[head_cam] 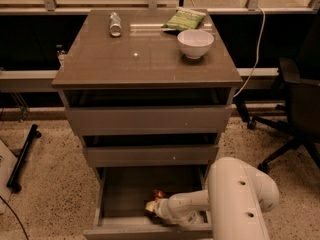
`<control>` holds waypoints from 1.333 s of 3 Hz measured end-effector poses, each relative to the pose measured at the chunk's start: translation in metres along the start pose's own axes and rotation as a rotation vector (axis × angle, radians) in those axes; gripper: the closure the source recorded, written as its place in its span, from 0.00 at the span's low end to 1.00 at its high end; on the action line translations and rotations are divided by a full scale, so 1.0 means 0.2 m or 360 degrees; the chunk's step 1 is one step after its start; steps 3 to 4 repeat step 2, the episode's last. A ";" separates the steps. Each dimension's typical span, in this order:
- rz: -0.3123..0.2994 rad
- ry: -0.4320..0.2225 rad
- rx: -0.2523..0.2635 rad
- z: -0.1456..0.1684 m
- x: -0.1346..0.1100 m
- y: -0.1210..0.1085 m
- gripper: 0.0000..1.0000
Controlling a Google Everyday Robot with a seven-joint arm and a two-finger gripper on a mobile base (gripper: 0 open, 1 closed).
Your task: Place coke can into bottom drawer
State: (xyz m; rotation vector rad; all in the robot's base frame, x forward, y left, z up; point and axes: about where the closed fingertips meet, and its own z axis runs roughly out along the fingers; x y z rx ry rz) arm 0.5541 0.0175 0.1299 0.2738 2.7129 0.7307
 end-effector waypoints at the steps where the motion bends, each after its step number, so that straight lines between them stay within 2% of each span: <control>1: -0.0002 0.0005 -0.0002 0.00 0.01 0.00 0.04; 2: -0.0002 0.0006 -0.0002 0.00 0.01 0.00 0.00; 4: -0.0002 0.0006 -0.0002 0.00 0.01 0.00 0.00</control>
Offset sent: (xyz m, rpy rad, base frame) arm -0.0011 0.0008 -0.0003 0.0015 0.0023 0.0028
